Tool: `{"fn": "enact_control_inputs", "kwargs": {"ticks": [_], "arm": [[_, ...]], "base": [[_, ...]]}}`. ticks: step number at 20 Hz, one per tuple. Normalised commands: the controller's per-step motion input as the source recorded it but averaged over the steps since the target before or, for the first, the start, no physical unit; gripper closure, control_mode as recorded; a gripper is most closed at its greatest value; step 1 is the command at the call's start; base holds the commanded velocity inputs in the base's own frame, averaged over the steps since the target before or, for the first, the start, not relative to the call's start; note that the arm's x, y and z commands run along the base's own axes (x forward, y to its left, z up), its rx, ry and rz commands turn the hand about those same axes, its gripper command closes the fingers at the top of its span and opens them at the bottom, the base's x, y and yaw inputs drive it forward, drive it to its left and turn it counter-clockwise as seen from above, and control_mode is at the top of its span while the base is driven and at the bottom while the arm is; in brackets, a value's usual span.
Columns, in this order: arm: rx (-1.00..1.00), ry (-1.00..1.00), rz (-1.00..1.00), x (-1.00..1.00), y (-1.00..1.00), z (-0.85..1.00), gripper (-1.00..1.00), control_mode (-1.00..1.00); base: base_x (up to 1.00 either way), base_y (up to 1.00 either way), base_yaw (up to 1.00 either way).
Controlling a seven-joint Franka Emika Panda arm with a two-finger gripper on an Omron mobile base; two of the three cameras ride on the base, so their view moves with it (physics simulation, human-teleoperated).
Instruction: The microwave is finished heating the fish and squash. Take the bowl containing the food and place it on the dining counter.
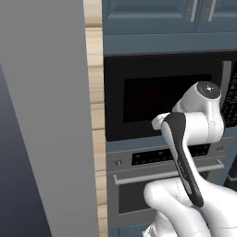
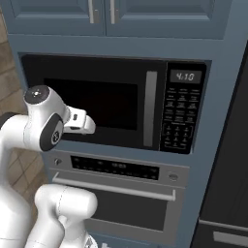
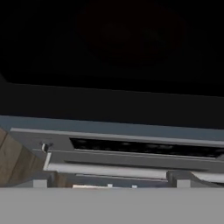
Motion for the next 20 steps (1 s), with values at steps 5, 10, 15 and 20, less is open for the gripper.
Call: {"fn": "enact_control_inputs", "kwargs": {"ticks": [5, 10, 15, 20], "arm": [[0.0, 0.0, 0.0, 0.0, 0.0, 0.0, -1.0, 1.0], [0.0, 0.0, 0.0, 0.0, 0.0, 0.0, -1.0, 1.0], [0.0, 0.0, 0.0, 0.0, 0.0, 0.0, -1.0, 1.0], [0.0, 0.0, 0.0, 0.0, 0.0, 0.0, -1.0, 1.0]], "base": [[-0.32, -0.57, 0.0], [-0.41, -0.63, 0.0], [-0.44, -0.45, 0.0], [-0.38, -0.4, 0.0]]}}
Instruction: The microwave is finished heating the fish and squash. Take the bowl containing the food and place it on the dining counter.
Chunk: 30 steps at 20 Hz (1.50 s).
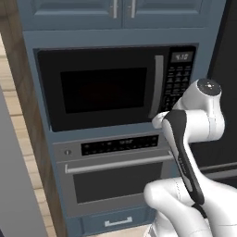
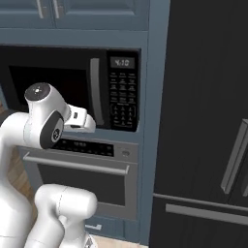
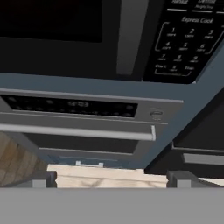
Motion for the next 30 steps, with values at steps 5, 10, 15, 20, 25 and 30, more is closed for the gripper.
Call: {"fn": "enact_control_inputs", "kwargs": {"ticks": [5, 10, 15, 20, 25, 30], "arm": [[0.0, 0.0, 0.0, 0.0, 0.0, 0.0, -1.0, 1.0], [0.0, 0.0, 0.0, 0.0, 0.0, 0.0, -1.0, -1.0], [0.0, -0.02, 0.0, 0.01, 0.0, 0.04, -1.0, -1.0], [0.01, -0.2, 0.0, 0.09, -0.01, 0.39, -1.0, -1.0], [0.04, -0.27, 0.0, 0.33, 0.0, 0.5, -1.0, -1.0], [0.07, -0.11, 0.0, 0.49, 0.0, 0.27, -1.0, -1.0]], "base": [[-0.3, -0.26, 0.0], [0.0, 0.0, 0.0], [0.0, 0.0, 0.0], [0.0, 0.0, 0.0], [0.0, 0.0, 0.0], [0.0, 0.0, 0.0]]}}
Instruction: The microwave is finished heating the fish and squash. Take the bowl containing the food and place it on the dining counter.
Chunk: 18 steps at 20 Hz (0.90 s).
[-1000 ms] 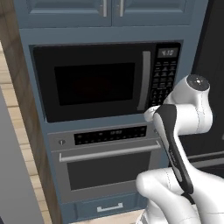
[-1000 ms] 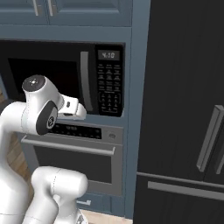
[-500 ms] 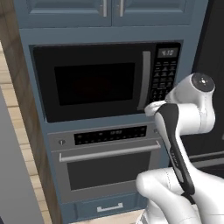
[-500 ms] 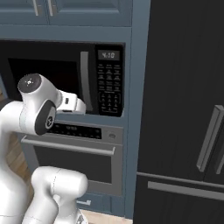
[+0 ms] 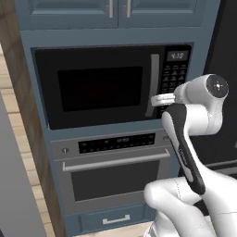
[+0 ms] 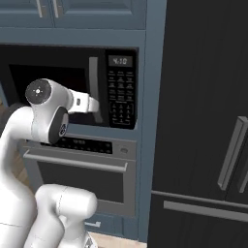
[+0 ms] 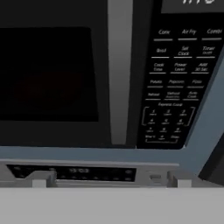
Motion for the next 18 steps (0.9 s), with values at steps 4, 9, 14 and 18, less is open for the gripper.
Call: {"fn": "enact_control_inputs", "kwargs": {"ticks": [4, 9, 14, 18], "arm": [[0.0, 0.0, 0.0, 0.65, 0.0, 0.01, -1.0, -1.0], [0.0, 0.01, 0.0, 0.65, -0.04, 0.0, -1.0, -1.0], [0.0, 0.0, 0.0, 0.61, 0.0, 0.0, -1.0, -1.0], [0.0, 0.0, 0.0, 0.68, 0.0, -0.04, -1.0, -1.0]], "base": [[0.0, 0.0, 0.0], [0.0, 0.0, 0.0], [0.0, 0.0, 0.0], [0.0, 0.0, 0.0]]}}
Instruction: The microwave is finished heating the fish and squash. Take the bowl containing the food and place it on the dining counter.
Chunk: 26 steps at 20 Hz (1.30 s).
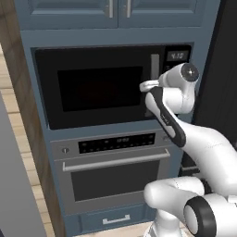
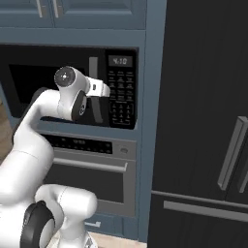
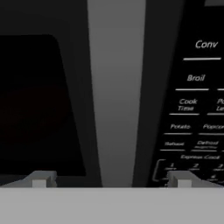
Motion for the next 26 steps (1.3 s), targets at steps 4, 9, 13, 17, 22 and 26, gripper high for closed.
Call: {"fn": "enact_control_inputs", "kwargs": {"ticks": [4, 9, 13, 17, 22, 26], "arm": [[0.0, 0.0, 0.0, 0.63, 0.0, -0.14, -1.0, -1.0], [0.0, 0.0, 0.0, 0.55, 0.0, -0.23, -1.0, -1.0], [0.0, 0.0, 0.0, 0.54, 0.0, -0.24, -1.0, -1.0], [0.0, 0.0, 0.0, 0.49, 0.0, -0.24, -1.0, -1.0], [0.0, 0.0, 0.0, 0.31, 0.0, -0.03, 1.0, -1.0], [0.0, 0.0, 0.0, 0.0, 0.0, 0.0, 1.0, -1.0]], "base": [[0.0, 0.0, 0.0], [0.0, 0.0, 0.0], [0.0, 0.0, 0.0], [0.0, 0.0, 0.0], [0.0, 0.0, 0.0], [0.0, 0.0, 0.0]]}}
